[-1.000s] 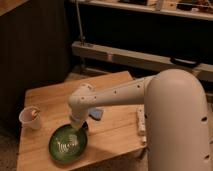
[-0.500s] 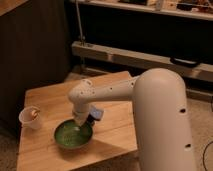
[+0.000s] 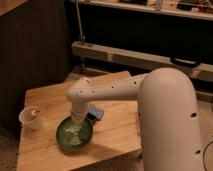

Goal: Push the ceramic bowl across the table

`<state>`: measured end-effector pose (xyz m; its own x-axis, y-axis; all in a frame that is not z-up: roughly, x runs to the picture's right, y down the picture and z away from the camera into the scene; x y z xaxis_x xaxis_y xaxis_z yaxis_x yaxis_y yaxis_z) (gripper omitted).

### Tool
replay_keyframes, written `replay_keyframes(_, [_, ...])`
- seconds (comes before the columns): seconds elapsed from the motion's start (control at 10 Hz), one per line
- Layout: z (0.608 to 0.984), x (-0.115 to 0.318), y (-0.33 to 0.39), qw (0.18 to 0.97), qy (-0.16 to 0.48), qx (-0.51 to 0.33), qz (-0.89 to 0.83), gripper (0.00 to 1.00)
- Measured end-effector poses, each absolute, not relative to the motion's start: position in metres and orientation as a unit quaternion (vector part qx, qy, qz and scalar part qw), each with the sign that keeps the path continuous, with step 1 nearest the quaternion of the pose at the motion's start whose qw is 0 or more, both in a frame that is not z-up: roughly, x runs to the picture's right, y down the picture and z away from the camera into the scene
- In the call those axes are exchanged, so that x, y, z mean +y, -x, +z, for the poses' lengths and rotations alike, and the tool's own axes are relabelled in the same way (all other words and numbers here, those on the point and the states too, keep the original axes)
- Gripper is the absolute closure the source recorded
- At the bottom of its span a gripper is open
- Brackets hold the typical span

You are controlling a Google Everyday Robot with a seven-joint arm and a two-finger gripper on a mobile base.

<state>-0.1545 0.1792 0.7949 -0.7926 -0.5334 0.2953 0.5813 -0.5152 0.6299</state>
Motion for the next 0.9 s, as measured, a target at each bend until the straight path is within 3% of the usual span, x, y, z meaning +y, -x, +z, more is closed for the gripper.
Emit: replay_keyframes(0.9, [0.843, 0.166, 0.137, 0.341, 0.062, -0.367, -0.863, 1.0])
